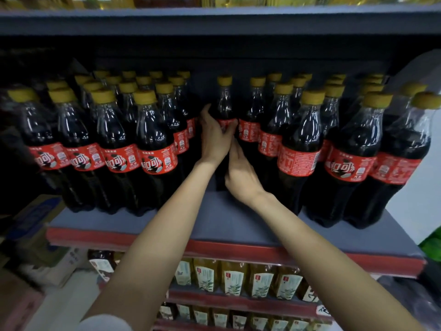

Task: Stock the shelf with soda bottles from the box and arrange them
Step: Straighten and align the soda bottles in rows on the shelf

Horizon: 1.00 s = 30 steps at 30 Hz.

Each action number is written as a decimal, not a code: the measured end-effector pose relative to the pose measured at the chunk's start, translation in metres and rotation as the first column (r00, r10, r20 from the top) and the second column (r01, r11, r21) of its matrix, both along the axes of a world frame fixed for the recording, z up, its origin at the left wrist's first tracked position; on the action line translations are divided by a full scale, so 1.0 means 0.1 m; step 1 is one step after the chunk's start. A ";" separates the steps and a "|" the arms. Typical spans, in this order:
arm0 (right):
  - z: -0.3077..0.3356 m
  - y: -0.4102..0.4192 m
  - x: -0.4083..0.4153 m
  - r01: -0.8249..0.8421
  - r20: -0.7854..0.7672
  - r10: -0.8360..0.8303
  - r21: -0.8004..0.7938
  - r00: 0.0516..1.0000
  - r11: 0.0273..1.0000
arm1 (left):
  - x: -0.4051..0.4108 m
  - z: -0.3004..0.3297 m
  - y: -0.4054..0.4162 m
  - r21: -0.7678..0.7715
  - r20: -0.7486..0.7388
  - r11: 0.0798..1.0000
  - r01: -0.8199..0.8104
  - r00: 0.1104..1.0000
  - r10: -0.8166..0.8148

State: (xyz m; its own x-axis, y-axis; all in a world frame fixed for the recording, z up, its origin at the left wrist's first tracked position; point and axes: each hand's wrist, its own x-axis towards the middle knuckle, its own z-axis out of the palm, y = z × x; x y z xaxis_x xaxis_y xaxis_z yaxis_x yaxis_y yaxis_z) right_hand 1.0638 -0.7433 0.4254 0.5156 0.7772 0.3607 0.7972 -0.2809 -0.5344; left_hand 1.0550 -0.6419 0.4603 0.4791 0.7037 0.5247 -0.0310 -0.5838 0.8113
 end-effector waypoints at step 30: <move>-0.19 0.82 0.23 0.255 0.159 -0.248 -0.028 0.956 0.966 | -0.30 -0.21 -0.13 -0.618 0.232 0.737 0.275 0.959 -0.164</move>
